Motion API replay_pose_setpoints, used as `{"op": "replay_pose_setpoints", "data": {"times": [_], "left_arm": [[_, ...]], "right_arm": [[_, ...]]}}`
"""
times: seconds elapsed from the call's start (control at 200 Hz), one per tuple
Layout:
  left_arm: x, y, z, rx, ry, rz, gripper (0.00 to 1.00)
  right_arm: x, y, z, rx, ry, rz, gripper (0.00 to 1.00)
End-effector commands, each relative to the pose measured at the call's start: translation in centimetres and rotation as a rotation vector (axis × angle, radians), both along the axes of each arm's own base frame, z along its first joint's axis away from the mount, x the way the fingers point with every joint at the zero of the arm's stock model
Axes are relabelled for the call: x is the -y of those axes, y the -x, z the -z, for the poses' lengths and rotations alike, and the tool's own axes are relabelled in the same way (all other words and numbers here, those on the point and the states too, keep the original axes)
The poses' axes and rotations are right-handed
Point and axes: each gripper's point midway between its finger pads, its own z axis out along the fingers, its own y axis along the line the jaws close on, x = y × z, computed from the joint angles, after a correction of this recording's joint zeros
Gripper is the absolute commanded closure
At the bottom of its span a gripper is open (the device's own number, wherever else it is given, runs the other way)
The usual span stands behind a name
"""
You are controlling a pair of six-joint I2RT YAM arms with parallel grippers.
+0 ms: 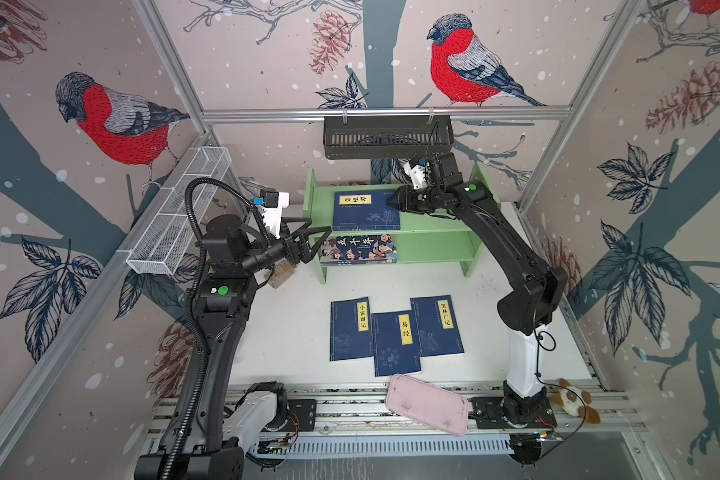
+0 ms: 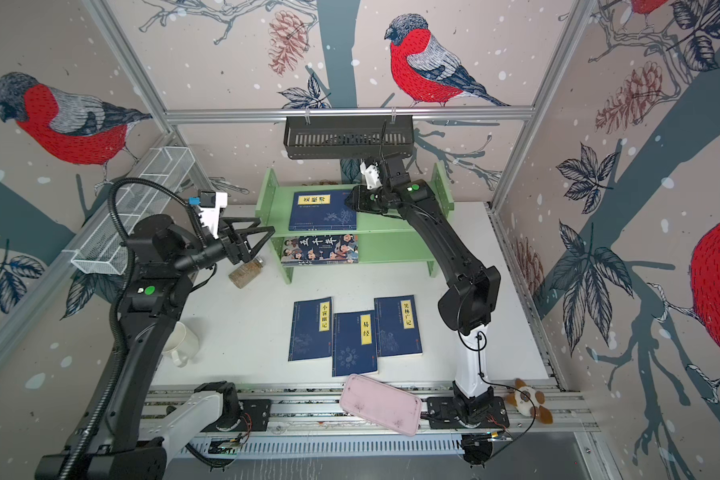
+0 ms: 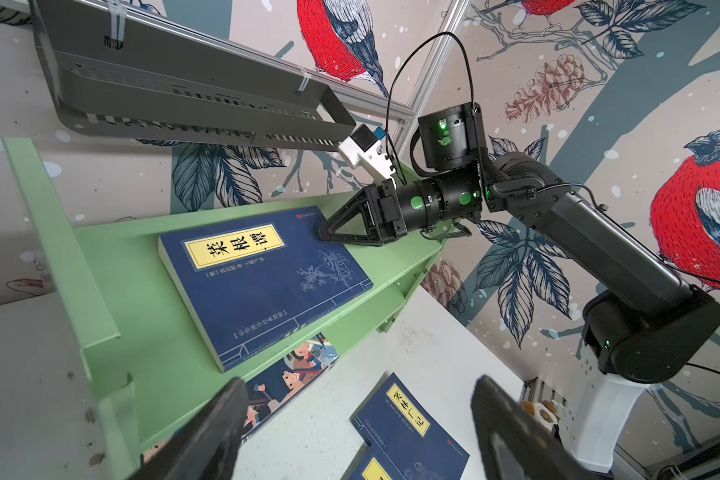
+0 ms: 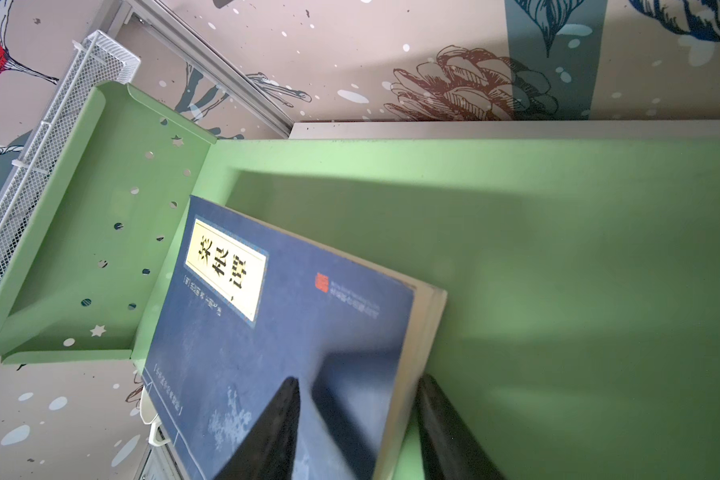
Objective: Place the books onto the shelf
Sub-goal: 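Push the book farther onto the top tier with the right gripper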
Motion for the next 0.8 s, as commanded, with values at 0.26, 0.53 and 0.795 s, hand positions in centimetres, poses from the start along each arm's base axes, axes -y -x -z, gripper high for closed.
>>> {"op": "replay_pose_setpoints", "data": {"times": [0.26,0.53,0.795], "left_arm": [[-0.3,-0.2,0.2,0.031,-0.032,-0.019,0.15],[-0.4,-0.3,0.3,0.034,-0.041,-0.031,0.15],[-0.6,-0.4,0.2,0.043,-0.043,-0.046,0.15]], "right_arm": [[-0.8,1.0,1.1,-0.043,0.015,-0.030,0.53],[-1.6,1.0,0.8,-0.042,-0.011,-0.052,0.53],[-2.1,1.4,1.0,-0.055,-0.009,-0.053,0.53]]}}
